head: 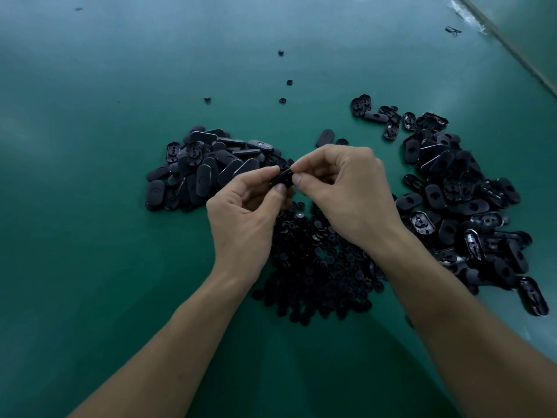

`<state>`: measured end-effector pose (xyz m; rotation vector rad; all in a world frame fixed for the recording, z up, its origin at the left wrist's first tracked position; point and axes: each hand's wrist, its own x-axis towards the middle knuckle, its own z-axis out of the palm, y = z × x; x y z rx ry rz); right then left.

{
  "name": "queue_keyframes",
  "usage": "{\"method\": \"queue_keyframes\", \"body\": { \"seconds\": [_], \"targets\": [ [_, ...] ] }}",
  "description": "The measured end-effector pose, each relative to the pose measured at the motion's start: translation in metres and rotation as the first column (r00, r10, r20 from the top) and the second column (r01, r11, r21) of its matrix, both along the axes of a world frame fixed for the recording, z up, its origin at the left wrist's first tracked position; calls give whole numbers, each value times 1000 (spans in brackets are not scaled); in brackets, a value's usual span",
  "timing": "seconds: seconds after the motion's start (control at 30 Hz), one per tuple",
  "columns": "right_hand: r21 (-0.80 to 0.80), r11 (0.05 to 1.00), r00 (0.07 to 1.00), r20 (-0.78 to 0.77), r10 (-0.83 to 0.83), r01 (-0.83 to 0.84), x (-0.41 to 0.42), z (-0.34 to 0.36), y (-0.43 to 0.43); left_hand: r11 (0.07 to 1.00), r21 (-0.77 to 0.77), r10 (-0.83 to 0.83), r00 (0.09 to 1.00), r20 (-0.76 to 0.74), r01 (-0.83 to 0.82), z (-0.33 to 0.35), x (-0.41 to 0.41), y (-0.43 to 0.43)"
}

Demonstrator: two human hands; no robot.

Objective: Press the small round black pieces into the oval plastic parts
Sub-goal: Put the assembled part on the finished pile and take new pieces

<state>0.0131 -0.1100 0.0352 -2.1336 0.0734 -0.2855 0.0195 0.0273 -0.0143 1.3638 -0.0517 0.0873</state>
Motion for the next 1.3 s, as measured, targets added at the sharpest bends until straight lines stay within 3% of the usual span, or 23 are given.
{"method": "queue_keyframes", "body": {
  "seconds": [0.2,0.73,0.97,1.13,1.3],
  "targets": [
    [-46,999,1000,-14,10,-10,-2,-2,3,999,31,-21,1000,16,20,1,-1,0],
    [108,994,999,-35,36,-32,-4,-10,8,999,45,10,1000,13,-10,-2,0,0],
    [81,997,1000,7,-14,13,-5,-12,7,998,62,-9,999,33,7,-4,1,0],
    [122,993,999,41,-13,8,-10,-18,12,999,36,23,999,31,-24,-5,2,1],
    [250,967,998,-38,58,-46,-9,-15,3,999,37,17,999,35,-18,-4,2,1]
  ]
}}
